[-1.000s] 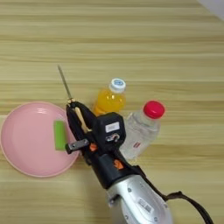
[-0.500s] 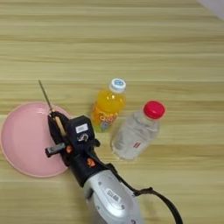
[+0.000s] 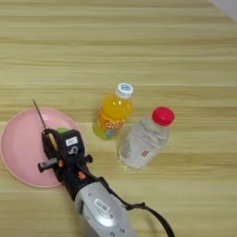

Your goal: Move the objects on the table

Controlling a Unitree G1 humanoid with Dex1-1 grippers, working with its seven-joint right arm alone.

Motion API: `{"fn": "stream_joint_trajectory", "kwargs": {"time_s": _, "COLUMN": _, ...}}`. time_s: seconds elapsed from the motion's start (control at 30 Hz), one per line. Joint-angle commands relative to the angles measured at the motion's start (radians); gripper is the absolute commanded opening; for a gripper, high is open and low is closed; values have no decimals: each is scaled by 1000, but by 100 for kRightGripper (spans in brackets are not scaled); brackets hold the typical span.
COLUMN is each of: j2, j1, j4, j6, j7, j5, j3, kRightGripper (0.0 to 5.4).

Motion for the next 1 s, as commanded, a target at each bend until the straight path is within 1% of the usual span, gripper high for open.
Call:
{"fn": "stream_joint_trajectory", "kwargs": {"time_s": 0.03, "j2": 10, "j1": -27, "j4": -5, "j6": -31, "j7": 10, "j5": -14, "j3": 8, "kRightGripper": 89}}
{"fn": "stream_joint_trajectory", "kwargs": {"time_s": 0.13, "j2": 15, "j1": -31, "j4": 19, "j6": -36, "j7": 17, "j5": -19, "j3": 15, "kRightGripper": 89}}
{"fn": "stream_joint_trajectory", "kwargs": {"time_s": 0.33, "j2": 26, "j1": -40, "j4": 59, "j6": -31, "j7": 40, "j5": -1, "j3": 6, "kRightGripper": 89}}
{"fn": "stream_joint_trajectory", "kwargs": {"time_s": 0.57, "j2": 46, "j1": -78, "j4": 97, "j6": -2, "j7": 53, "j5": -3, "j3": 25, "kRightGripper": 89}}
{"fn": "stream_joint_trajectory", "kwargs": {"time_s": 0.7, "j2": 58, "j1": -103, "j4": 117, "j6": 33, "j7": 55, "j5": -5, "j3": 29, "kRightGripper": 89}}
{"fn": "stream_joint_trajectory", "kwargs": {"time_s": 1.0, "j2": 72, "j1": -116, "j4": 180, "j6": 45, "j7": 63, "j5": -2, "j3": 24, "kRightGripper": 89}}
